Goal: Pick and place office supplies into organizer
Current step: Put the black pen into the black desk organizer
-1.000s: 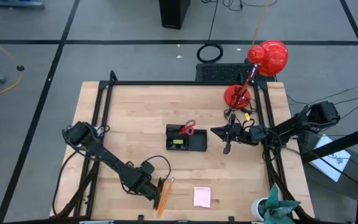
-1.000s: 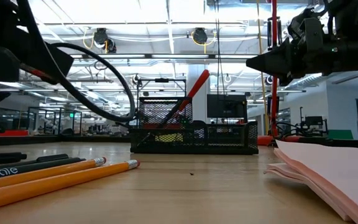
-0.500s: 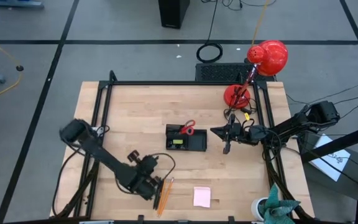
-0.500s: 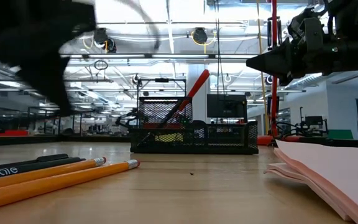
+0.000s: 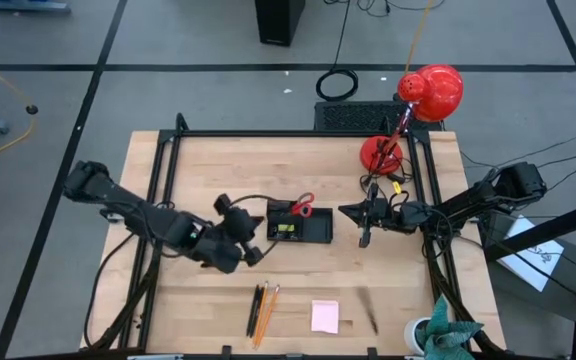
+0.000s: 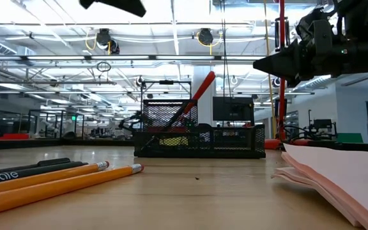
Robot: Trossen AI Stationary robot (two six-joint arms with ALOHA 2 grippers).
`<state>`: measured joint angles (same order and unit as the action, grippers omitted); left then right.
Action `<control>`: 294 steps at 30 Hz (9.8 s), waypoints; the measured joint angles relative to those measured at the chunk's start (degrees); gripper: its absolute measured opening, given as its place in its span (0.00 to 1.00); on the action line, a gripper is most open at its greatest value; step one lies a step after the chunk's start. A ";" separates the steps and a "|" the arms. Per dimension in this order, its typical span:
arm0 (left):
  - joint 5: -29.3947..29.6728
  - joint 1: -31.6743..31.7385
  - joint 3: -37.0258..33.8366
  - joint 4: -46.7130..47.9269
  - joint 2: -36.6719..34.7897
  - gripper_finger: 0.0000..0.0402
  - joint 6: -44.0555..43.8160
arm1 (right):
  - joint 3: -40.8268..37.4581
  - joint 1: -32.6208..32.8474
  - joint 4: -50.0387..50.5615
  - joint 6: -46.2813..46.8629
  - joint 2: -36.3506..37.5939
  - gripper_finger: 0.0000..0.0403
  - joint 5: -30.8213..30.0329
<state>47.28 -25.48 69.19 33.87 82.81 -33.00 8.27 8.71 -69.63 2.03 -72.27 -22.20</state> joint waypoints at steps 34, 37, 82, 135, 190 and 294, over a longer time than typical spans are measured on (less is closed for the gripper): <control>-10.55 -0.34 -1.33 -0.64 7.60 0.01 3.27 | 0.00 -0.76 3.83 6.32 10.55 0.01 27.75; -10.37 -1.04 -2.76 -0.58 7.60 0.01 2.70 | 0.00 -0.74 8.33 9.52 15.92 0.01 34.66; -27.76 -16.94 1.38 -5.12 25.60 0.01 -32.57 | 0.00 -0.76 14.42 4.49 11.82 0.01 23.26; -36.99 -24.21 1.42 3.80 28.94 0.04 -42.45 | 0.00 -0.76 14.74 4.14 11.80 0.01 20.30; -39.48 -25.09 1.60 -3.42 28.24 0.01 -45.27 | 0.00 -0.76 15.06 4.32 11.82 0.01 18.97; -47.90 -30.97 1.75 9.16 30.47 0.03 -53.12 | 0.00 -0.76 15.09 4.78 11.82 0.01 18.97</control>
<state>-0.62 -56.44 70.94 43.03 113.27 -86.12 8.27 7.94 -54.54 6.81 -60.45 -3.22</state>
